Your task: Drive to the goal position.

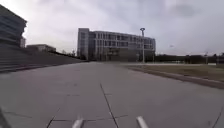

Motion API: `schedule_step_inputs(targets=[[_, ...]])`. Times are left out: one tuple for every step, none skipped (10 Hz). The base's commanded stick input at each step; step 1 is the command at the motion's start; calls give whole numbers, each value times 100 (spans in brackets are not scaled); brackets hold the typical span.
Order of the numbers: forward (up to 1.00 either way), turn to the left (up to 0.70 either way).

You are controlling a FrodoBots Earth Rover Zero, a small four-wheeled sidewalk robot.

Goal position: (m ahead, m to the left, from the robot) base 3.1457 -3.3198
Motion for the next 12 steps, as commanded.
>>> schedule_step_inputs(targets=[[70,0],[70,0],[70,9],[70,14],[70,5],[70,1],[70,0],[70,0],[70,0],[70,0],[70,0],[70,0]])
